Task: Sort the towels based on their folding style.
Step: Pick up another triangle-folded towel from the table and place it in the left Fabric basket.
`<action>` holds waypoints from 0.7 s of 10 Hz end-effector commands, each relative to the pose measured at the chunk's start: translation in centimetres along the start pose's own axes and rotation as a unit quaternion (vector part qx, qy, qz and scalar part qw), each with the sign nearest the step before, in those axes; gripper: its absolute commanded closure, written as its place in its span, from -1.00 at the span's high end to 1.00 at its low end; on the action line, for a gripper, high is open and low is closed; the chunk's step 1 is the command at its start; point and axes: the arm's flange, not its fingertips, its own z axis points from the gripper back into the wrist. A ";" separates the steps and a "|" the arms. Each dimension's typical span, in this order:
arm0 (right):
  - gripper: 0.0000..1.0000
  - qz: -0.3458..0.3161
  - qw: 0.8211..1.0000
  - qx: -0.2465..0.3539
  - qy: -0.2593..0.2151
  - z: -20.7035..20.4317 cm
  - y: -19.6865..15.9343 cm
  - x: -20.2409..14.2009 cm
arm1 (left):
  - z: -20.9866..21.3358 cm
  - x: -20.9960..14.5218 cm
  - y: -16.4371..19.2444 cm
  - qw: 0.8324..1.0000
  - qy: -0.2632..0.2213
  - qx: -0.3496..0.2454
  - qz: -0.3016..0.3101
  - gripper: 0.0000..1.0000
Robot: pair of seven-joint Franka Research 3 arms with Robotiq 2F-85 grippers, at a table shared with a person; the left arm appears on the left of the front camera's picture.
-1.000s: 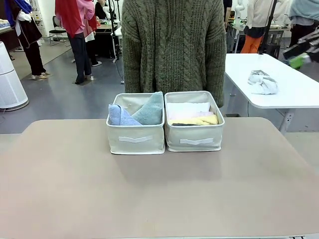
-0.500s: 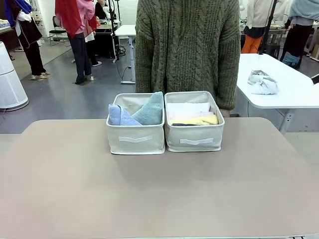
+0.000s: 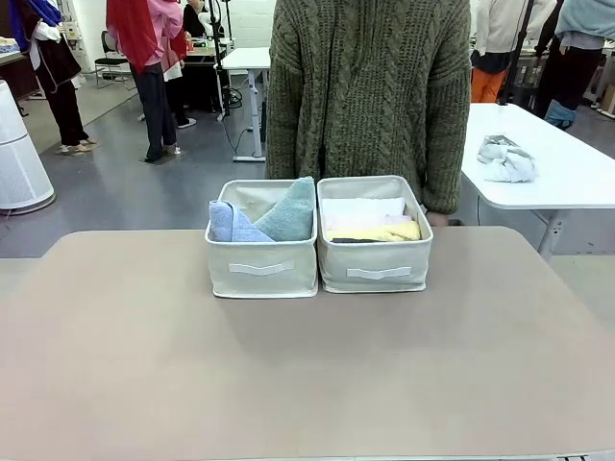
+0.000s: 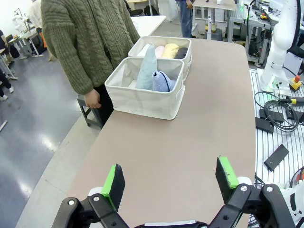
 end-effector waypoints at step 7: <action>1.00 -0.001 1.000 0.000 0.015 0.0 -0.1 -0.3 | 0.2 0.0 -0.2 1.000 0.001 -0.003 -0.009 1.00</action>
